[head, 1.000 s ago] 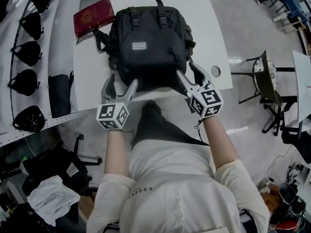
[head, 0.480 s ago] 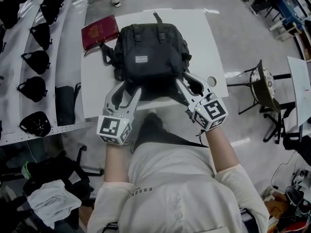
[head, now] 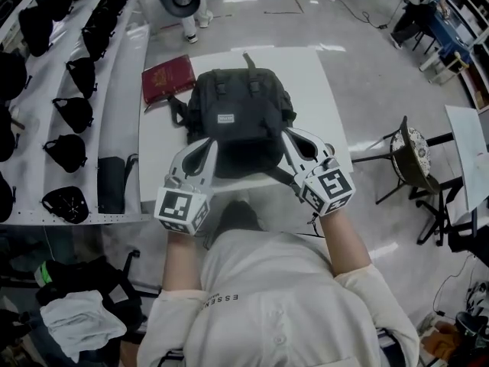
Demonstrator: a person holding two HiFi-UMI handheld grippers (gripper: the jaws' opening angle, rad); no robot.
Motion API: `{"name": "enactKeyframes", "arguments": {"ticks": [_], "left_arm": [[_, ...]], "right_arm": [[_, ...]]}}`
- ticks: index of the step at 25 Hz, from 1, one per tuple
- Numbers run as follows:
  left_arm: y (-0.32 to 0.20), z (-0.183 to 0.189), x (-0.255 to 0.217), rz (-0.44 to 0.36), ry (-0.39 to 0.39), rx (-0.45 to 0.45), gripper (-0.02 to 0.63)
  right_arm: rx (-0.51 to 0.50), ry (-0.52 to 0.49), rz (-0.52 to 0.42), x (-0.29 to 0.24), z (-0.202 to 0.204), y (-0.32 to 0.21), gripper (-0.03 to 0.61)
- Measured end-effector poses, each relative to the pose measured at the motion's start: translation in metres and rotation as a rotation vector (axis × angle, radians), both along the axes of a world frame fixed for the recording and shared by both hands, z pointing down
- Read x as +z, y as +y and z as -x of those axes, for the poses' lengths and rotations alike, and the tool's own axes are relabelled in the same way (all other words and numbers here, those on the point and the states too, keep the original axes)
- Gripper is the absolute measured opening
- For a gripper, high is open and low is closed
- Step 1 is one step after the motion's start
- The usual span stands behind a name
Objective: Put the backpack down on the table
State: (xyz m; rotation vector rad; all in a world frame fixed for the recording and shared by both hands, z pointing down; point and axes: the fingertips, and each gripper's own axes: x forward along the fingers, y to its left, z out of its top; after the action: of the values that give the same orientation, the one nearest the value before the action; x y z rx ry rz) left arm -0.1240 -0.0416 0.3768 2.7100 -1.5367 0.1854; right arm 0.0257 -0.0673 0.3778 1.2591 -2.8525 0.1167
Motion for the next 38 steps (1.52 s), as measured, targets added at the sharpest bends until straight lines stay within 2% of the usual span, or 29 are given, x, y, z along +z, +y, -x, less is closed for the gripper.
{"name": "enactKeyframes", "arguments": {"ticks": [4,17,23,29,38], "left_arm": [[-0.003,0.007,-0.005,0.025,0.000,-0.056,0.003],[-0.016,0.003,-0.026,-0.023,0.017,-0.069,0.003],[-0.023,-0.004,-0.027,-0.019,0.006,-0.059,0.003],[-0.028,-0.016,-0.019,0.015,-0.007,-0.018,0.003],[-0.035,-0.028,-0.025,0.014,0.015,0.000,0.003]], "right_arm": [[-0.019,0.015,0.001,-0.006,0.001,0.000,0.014],[-0.065,0.062,-0.067,-0.021,0.005,-0.007,0.014],[-0.112,0.052,-0.072,-0.020,0.007,-0.009,0.014],[-0.097,0.044,-0.076,-0.022,0.001,-0.018,0.014],[-0.086,0.055,-0.077,-0.025,-0.006,-0.027,0.014]]}}
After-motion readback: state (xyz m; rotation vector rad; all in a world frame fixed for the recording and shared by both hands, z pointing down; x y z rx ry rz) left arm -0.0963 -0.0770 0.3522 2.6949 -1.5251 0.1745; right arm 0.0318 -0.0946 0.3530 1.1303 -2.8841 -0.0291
